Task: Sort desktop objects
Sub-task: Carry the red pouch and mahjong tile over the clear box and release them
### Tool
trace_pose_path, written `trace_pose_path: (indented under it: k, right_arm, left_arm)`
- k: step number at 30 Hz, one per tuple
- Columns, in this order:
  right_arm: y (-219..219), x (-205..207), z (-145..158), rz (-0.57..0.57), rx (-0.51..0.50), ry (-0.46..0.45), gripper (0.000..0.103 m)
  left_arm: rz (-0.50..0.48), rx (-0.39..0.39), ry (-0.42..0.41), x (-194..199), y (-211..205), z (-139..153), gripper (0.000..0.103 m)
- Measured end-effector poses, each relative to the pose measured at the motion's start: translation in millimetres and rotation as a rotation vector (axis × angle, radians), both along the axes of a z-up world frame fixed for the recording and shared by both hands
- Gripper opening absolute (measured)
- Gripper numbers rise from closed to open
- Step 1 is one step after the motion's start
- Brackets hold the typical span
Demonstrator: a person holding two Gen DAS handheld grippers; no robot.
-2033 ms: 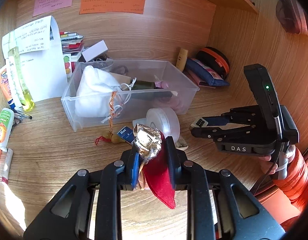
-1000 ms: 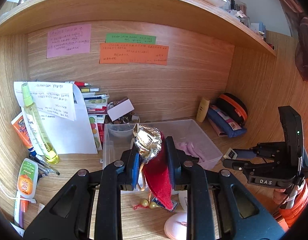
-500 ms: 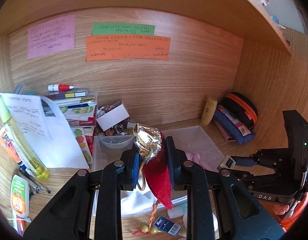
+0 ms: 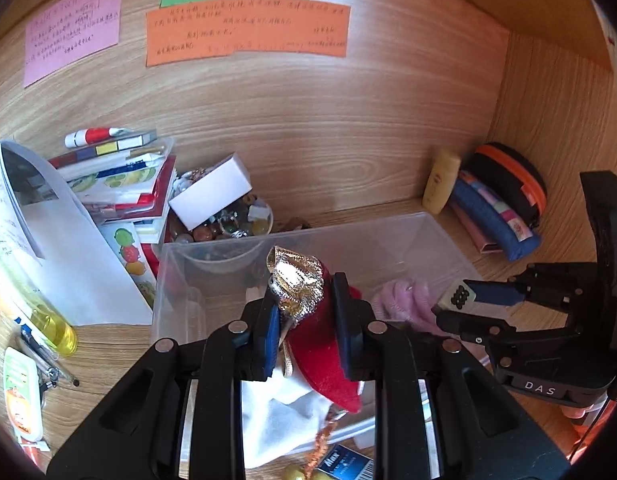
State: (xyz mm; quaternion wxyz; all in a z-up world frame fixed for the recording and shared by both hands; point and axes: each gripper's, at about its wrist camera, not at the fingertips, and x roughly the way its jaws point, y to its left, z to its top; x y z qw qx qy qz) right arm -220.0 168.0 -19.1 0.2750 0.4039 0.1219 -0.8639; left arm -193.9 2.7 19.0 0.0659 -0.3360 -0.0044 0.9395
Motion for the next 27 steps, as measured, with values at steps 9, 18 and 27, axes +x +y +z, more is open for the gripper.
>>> trace_pose_path:
  k: [9,18,27]
  right_arm:
    - [-15.0,-7.7,-10.3,0.001,0.074,0.032,0.031]
    - [-22.3,-8.1,-12.4,0.005,0.092,0.028,0.031]
    - [-23.3,4.0,-1.5,-0.008,0.109,0.069,0.042]
  left_arm:
    - [0.008,-0.048,-0.056,-8.4,3.3,-20.0,0.023]
    - [0.024,-0.119,-0.034,-5.3,13.5,-21.7,0.03]
    - [0.03,-0.095,0.012,6.6,5.0,-9.8,0.057]
